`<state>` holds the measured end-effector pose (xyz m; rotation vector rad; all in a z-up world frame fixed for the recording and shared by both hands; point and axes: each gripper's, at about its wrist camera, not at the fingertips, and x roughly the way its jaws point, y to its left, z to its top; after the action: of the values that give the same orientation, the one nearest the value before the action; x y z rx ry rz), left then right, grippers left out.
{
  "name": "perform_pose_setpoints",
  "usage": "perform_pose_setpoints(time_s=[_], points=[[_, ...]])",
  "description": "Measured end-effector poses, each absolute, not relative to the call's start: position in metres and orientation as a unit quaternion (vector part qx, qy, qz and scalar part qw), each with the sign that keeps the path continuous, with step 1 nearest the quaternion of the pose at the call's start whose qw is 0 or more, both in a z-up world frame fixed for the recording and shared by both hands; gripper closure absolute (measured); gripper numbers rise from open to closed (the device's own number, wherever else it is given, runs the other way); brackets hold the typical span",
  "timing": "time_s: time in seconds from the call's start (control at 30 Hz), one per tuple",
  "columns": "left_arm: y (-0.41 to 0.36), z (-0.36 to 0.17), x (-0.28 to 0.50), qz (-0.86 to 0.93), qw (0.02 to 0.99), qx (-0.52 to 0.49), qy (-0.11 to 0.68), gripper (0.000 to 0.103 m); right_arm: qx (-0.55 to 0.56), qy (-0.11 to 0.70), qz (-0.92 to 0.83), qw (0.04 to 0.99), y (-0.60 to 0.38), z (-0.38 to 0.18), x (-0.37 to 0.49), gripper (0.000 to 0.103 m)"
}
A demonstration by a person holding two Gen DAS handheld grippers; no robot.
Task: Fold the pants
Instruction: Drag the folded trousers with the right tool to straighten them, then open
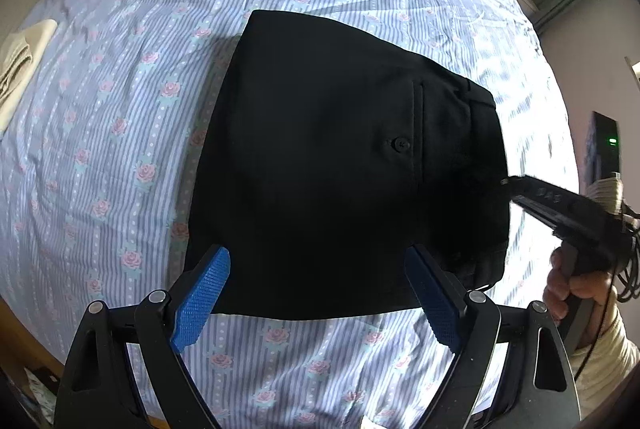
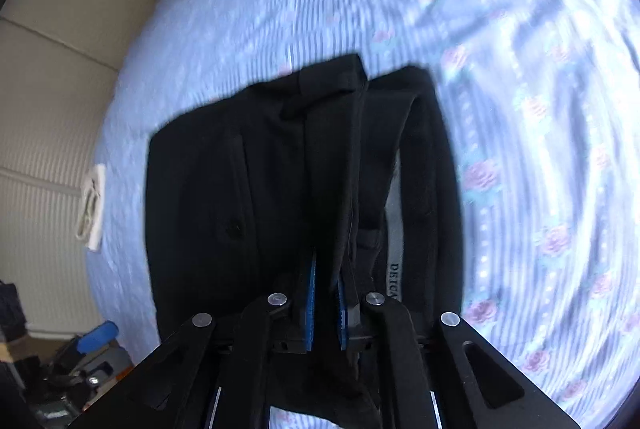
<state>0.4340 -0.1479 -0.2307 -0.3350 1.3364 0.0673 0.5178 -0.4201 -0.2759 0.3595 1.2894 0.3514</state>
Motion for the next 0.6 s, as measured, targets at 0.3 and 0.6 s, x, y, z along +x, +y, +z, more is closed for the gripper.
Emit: perform_pose_setpoints(time_s=[0.3, 0.6], points=[[-0.166, -0.233, 0.433, 0.019, 0.768, -0.138, 0.625, 0.014, 0.193, 0.604, 0.113, 0.765, -0.469, -0.290, 0.529, 0.100], [-0.173, -0.236, 0.438, 0.032, 0.769, -0.129, 0.625, 0.014, 0.187, 0.623, 0.160, 0.743, -0.451, -0.294, 0.513, 0.062]])
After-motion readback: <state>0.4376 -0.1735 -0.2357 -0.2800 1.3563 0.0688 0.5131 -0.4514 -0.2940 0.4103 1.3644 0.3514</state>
